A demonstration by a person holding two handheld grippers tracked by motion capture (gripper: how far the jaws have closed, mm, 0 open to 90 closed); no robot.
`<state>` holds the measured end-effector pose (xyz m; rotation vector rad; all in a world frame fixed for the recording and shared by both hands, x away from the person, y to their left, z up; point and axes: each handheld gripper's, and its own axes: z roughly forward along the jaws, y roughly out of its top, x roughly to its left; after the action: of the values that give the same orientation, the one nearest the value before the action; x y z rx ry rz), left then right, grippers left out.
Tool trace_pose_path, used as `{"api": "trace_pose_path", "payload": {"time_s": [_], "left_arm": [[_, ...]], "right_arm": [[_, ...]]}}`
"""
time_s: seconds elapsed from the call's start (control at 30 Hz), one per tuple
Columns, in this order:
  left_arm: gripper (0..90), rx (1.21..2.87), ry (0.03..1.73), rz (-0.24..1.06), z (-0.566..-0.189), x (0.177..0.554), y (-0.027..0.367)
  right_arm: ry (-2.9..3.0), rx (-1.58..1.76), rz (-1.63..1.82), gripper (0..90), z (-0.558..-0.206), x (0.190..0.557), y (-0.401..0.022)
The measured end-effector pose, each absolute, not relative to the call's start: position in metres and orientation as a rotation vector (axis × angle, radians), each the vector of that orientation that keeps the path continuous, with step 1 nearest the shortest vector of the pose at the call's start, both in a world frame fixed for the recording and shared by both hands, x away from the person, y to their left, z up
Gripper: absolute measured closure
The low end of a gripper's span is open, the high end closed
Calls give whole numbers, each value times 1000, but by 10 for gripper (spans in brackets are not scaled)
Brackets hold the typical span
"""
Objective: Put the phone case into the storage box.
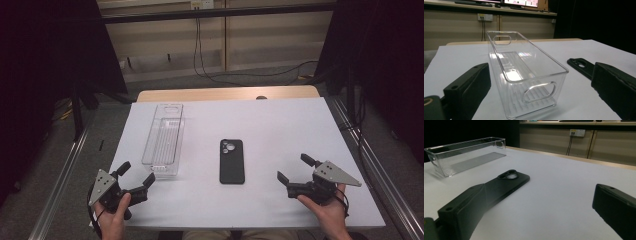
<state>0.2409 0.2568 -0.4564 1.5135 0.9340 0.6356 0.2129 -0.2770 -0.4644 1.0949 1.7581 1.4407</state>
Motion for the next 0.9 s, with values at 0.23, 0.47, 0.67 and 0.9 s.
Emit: {"api": "trace_pose_path", "payload": {"time_s": [0.23,0.47,0.67,0.9], "left_arm": [[27,1514,933,637,-456,241,257],[27,1519,928,639,-456,241,255],[27,1519,917,632,-456,241,256],[27,1513,916,628,-456,241,256]], "right_arm": [[1756,1048,1468,0,-460,220,-267],[1765,998,1485,0,-457,226,-260],[1776,975,1510,0,-454,235,-249],[1788,970,1522,1,-453,242,-239]]}}
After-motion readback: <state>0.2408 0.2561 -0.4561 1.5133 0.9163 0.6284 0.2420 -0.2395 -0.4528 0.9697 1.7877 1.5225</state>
